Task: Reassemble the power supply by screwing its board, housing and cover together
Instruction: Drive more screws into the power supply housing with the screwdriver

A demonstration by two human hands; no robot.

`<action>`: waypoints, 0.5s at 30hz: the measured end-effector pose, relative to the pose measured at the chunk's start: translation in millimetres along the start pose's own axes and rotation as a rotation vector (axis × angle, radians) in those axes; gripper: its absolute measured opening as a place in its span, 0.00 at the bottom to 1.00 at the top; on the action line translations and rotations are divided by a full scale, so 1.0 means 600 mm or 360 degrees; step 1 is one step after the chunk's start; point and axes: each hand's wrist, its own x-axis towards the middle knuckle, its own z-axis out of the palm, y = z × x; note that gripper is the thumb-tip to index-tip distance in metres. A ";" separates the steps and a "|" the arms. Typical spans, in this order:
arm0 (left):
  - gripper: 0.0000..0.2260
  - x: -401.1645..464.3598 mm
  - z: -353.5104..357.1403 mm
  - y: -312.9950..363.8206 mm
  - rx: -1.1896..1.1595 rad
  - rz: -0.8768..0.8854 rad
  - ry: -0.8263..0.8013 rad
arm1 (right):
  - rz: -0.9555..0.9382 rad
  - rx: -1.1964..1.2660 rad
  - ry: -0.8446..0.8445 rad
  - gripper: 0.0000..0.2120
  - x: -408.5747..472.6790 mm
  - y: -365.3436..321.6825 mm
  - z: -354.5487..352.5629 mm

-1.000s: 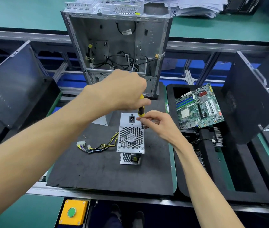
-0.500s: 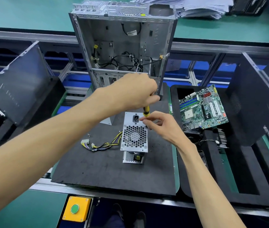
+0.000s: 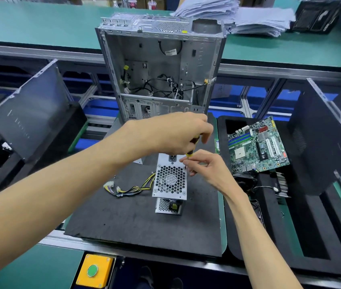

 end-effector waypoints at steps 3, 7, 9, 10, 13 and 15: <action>0.14 0.000 -0.004 0.004 0.0182 -0.0225 0.0072 | -0.0002 -0.0038 0.0018 0.06 0.003 0.003 -0.006; 0.06 0.003 -0.016 0.004 -0.0027 -0.0182 -0.0093 | -0.0019 -0.0116 -0.0001 0.06 0.007 0.000 -0.009; 0.07 0.002 -0.018 0.006 -0.0024 -0.0170 -0.0088 | -0.0018 -0.0157 0.0017 0.06 0.008 -0.003 -0.008; 0.09 0.002 -0.017 0.005 -0.0007 -0.0200 -0.0033 | -0.0013 -0.0181 0.0027 0.06 0.009 -0.005 -0.007; 0.10 0.005 -0.016 -0.002 0.0051 -0.0245 0.0025 | 0.0009 -0.0257 0.0014 0.06 0.013 -0.008 -0.004; 0.03 0.006 -0.017 -0.012 -0.0053 -0.0122 -0.0075 | 0.0006 -0.0306 0.0024 0.10 0.016 -0.007 -0.003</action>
